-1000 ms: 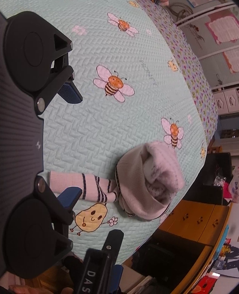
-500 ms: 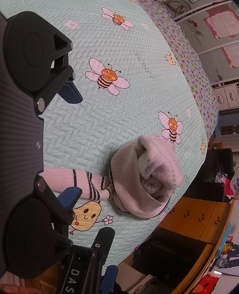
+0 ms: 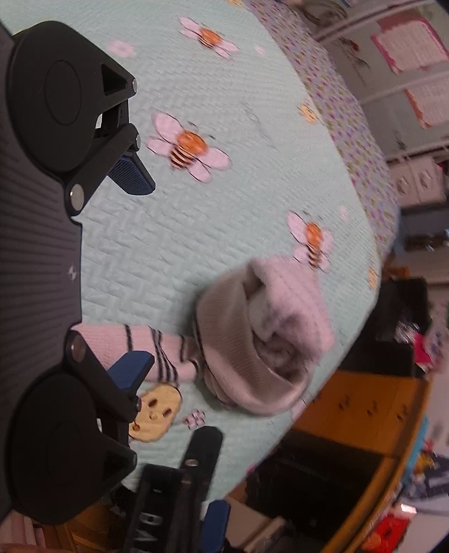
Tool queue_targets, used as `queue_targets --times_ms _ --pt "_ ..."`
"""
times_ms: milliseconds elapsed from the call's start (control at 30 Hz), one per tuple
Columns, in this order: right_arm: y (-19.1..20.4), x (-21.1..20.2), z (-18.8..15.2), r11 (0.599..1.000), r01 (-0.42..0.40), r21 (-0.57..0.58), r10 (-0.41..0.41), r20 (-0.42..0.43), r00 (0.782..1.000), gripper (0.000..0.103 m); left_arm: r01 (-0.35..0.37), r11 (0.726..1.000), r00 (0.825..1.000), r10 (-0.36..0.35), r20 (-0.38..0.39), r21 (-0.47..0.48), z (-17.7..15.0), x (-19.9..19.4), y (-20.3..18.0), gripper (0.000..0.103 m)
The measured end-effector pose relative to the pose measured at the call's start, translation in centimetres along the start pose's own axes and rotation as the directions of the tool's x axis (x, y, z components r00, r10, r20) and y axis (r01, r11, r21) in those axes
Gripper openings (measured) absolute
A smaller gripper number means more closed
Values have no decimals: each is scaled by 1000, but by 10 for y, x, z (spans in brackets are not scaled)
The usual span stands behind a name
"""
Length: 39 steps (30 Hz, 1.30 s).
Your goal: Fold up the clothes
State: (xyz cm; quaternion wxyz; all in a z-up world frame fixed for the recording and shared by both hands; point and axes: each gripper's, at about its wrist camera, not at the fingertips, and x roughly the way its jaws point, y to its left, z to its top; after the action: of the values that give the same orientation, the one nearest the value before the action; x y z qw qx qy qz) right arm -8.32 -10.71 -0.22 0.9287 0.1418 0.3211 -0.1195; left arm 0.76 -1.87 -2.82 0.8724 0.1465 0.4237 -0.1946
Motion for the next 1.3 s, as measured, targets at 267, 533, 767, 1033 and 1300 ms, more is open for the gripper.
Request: queue_targets --times_ms 267,533,767,1033,1300 --pt "-35 41 -6 999 -36 37 32 83 996 88 1 1000 999 0 45 -24 -33 32 21 84" --pt "-18 105 26 998 -60 31 56 109 992 84 9 998 1000 -8 6 -61 -43 51 38 73" --pt "-30 150 28 995 -28 99 26 15 1000 84 38 996 999 -35 37 -76 -39 48 38 73" --pt "-42 183 14 967 -85 239 93 -26 995 45 72 997 992 -68 106 -38 -24 50 28 73" --pt "-70 165 -18 922 -166 350 167 27 986 15 74 996 949 -83 304 43 15 58 15 73"
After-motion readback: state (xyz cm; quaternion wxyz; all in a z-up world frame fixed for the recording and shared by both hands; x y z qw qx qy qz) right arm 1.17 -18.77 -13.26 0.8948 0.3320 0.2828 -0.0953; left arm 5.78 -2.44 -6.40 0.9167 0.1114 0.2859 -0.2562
